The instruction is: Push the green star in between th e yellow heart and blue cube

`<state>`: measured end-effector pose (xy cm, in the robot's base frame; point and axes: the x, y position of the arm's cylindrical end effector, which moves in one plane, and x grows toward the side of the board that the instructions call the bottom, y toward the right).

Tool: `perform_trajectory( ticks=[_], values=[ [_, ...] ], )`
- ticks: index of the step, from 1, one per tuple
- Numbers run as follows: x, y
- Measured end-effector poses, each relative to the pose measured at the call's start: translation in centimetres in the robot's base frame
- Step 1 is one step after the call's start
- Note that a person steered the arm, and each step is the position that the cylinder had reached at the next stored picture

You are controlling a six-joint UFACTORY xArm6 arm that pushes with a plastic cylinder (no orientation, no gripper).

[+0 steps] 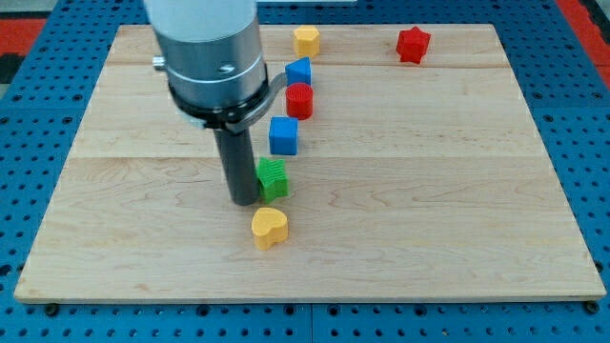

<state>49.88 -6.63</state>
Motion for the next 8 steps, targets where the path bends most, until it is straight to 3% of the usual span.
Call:
perform_trajectory(
  ticks=[1, 2, 4, 6, 8],
  values=[
    [-0.5, 0.5],
    [2.1, -1.1],
    [-2.9, -5.9],
    [-6.5, -0.2],
    [-1.0, 0.3]
  ],
)
